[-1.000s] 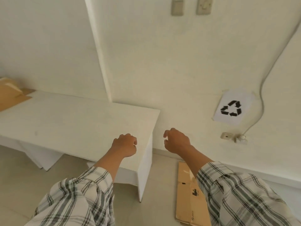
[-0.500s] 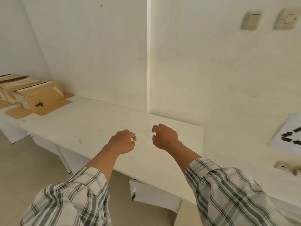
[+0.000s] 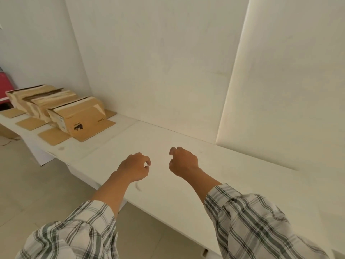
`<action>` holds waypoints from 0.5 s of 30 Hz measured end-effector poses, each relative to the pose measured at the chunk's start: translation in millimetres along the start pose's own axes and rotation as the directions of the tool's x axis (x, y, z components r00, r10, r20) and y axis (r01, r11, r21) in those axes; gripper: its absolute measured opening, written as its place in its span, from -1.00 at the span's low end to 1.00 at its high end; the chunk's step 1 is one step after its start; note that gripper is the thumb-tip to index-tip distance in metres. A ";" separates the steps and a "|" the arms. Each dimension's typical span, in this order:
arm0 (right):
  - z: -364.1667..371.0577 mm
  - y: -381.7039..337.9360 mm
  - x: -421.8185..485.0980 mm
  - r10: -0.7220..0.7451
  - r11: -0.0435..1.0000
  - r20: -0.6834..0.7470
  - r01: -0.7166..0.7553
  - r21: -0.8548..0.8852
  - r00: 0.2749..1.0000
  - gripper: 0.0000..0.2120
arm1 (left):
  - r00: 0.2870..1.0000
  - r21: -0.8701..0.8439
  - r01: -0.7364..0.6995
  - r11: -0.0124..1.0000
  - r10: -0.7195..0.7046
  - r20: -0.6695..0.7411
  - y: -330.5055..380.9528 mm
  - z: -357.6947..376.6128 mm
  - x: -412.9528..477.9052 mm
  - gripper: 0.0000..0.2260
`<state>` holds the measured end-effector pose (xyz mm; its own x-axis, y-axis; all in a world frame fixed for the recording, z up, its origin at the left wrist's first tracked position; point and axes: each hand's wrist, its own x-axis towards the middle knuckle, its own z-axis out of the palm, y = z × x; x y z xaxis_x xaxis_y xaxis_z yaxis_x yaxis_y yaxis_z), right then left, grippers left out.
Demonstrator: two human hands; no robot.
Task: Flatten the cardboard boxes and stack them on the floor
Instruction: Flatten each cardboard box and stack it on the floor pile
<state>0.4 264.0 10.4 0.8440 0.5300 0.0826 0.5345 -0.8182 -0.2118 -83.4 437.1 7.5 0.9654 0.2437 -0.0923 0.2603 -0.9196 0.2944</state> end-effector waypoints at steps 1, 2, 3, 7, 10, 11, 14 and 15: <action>7.6 -19.0 16.1 0.000 1.000 -0.003 0.000 -0.002 1.000 -0.71 | 1.000 0.003 -0.001 1.000 0.001 -0.001 -23.1 -6.5 9.9 -0.79; 14.3 -37.2 31.5 0.004 1.000 -0.006 -0.004 -0.002 1.000 -0.70 | 1.000 0.009 -0.006 1.000 0.006 -0.001 -45.2 -13.9 19.0 -0.79; 19.5 -52.7 44.2 0.010 1.000 -0.012 -0.010 0.002 1.000 -0.70 | 1.000 0.012 -0.013 1.000 0.013 -0.003 -64.1 -21.2 27.2 -0.79; 38.9 -129.7 98.4 0.077 0.996 -0.017 -0.076 0.040 0.997 -0.71 | 0.999 0.011 -0.040 0.999 0.040 0.010 -156.0 -61.9 59.1 -0.79; 49.2 -172.0 130.8 0.119 0.991 -0.023 -0.117 0.072 0.993 -0.70 | 0.999 0.002 -0.050 0.999 0.050 0.009 -209.9 -88.2 78.5 -0.79; 55.6 -190.3 144.0 0.125 0.989 -0.028 -0.123 0.082 0.992 -0.70 | 0.999 -0.012 -0.053 0.999 0.053 -0.002 -232.0 -97.9 85.9 -0.79; 73.2 -239.5 184.6 0.138 0.986 -0.020 -0.136 0.096 0.990 -0.69 | 0.998 -0.044 -0.061 0.997 0.061 -0.007 -290.6 -118.9 112.1 -0.78; 79.6 -254.7 199.2 0.145 0.984 -0.015 -0.143 0.102 0.989 -0.69 | 0.998 -0.050 -0.066 0.997 0.066 0.000 -308.5 -123.8 122.5 -0.78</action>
<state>28.9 595.7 3.2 0.9131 0.4023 0.0661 0.4013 -0.8583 -0.3198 -43.8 788.8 23.2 0.9805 0.1822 -0.0730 0.1962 -0.9173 0.3466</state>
